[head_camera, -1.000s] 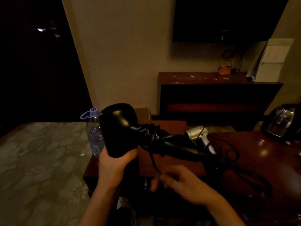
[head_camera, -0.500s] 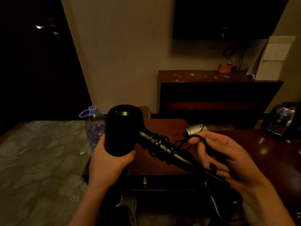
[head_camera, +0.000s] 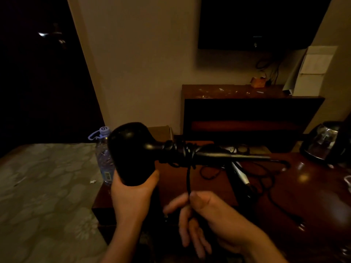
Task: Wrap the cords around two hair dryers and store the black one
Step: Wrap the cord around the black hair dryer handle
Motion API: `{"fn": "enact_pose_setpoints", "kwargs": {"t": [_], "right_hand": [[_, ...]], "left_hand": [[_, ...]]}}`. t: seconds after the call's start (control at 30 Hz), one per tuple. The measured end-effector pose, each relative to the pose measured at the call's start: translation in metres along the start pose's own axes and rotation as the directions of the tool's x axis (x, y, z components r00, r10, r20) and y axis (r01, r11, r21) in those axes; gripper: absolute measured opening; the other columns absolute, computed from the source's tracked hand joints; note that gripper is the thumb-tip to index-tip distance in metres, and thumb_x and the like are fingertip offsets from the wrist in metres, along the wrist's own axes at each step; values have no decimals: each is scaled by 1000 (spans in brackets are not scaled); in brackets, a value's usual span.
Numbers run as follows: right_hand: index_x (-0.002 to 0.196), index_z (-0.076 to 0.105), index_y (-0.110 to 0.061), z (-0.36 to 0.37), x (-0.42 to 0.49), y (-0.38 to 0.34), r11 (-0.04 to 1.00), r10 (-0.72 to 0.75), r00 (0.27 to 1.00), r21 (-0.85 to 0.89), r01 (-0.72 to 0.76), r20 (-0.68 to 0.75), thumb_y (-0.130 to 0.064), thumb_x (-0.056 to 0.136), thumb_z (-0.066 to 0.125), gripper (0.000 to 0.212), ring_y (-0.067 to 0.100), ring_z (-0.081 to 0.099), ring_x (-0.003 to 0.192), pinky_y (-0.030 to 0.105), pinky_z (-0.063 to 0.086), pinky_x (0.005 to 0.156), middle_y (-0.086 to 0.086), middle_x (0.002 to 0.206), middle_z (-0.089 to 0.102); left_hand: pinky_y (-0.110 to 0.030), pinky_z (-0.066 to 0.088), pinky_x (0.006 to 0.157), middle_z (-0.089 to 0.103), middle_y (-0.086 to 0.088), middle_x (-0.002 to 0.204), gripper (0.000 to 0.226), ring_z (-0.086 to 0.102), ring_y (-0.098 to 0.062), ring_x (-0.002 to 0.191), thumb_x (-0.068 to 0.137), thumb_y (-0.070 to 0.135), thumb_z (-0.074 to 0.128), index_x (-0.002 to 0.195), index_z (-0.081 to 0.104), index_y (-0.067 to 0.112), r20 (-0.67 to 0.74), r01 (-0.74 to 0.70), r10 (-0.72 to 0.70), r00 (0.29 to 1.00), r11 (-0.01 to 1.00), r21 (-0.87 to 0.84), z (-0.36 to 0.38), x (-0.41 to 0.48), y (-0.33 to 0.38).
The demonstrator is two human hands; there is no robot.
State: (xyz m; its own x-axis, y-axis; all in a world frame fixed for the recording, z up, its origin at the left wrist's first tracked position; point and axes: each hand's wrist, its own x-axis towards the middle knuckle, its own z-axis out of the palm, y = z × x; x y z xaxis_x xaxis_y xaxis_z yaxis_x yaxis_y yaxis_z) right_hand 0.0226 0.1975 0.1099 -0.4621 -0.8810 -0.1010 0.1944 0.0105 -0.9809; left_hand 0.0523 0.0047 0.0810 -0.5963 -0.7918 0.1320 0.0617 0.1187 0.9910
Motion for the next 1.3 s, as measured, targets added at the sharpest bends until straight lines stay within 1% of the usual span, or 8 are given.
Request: {"fn": "enact_pose_setpoints", "kwargs": {"t": [0.2,0.3,0.4,0.57,0.77,1.07,1.2,1.3], "right_hand": [[61,61,-14,-18,7,13,939,-82,953,-343,-24,-291,-63,87,57,56,27,68,61,31,51,68,4,48,54],[56,55,-6,-40,14,20,877,-129,900,-472,-93,-417,-40,92,66,50,9,47,44,30,38,53,-5,50,48],[52,51,3,-57,5,16,848,-262,857,-530,-16,-444,-55,78,68,67,13,38,45,28,33,55,1,48,42],[51,31,-15,-57,-11,-7,950,-195,864,-308,50,-463,-55,94,52,62,13,19,40,20,23,42,5,45,24],[82,55,-9,-45,-37,-41,1000,-17,912,-16,12,-410,-30,102,44,31,15,34,39,21,7,39,22,67,56],[107,36,-28,34,-13,-33,994,-106,931,-50,94,-348,3,104,31,31,52,70,78,39,57,41,-1,120,69],[95,26,-20,60,22,6,885,-321,883,225,409,-342,-16,102,36,13,36,72,62,33,56,44,22,110,71],[98,34,-14,46,32,40,957,-191,960,177,229,-206,-55,96,48,43,22,63,47,25,43,42,17,72,72]], "left_hand": [[-27,59,68,79,-1,101,78,76,-13,90,39,41,88,112,70,19,325,108,-99,941,994,-10,1,-4,-11],[-23,58,64,80,1,99,74,77,-15,88,38,36,88,108,71,19,471,95,-96,877,995,26,-4,0,-10],[-26,59,66,80,7,93,65,76,-13,85,38,34,87,100,69,24,578,4,-55,814,996,89,-18,4,-1],[-27,58,76,68,28,106,67,68,4,93,56,36,93,108,55,50,685,-287,-71,725,873,394,-30,4,9],[-37,60,76,66,26,92,69,65,4,85,52,63,82,108,43,57,534,-334,-7,846,773,539,-22,-1,6],[-44,56,81,58,12,88,78,68,-29,95,52,58,80,120,45,43,17,-69,71,997,852,518,-7,-8,6],[-44,56,93,76,7,108,74,72,-23,106,46,62,91,111,65,36,257,-27,-10,966,990,141,-8,-7,-5],[-46,58,90,76,4,103,74,73,-19,100,37,55,92,104,68,35,138,101,-102,985,995,13,-5,-4,-9]]}}
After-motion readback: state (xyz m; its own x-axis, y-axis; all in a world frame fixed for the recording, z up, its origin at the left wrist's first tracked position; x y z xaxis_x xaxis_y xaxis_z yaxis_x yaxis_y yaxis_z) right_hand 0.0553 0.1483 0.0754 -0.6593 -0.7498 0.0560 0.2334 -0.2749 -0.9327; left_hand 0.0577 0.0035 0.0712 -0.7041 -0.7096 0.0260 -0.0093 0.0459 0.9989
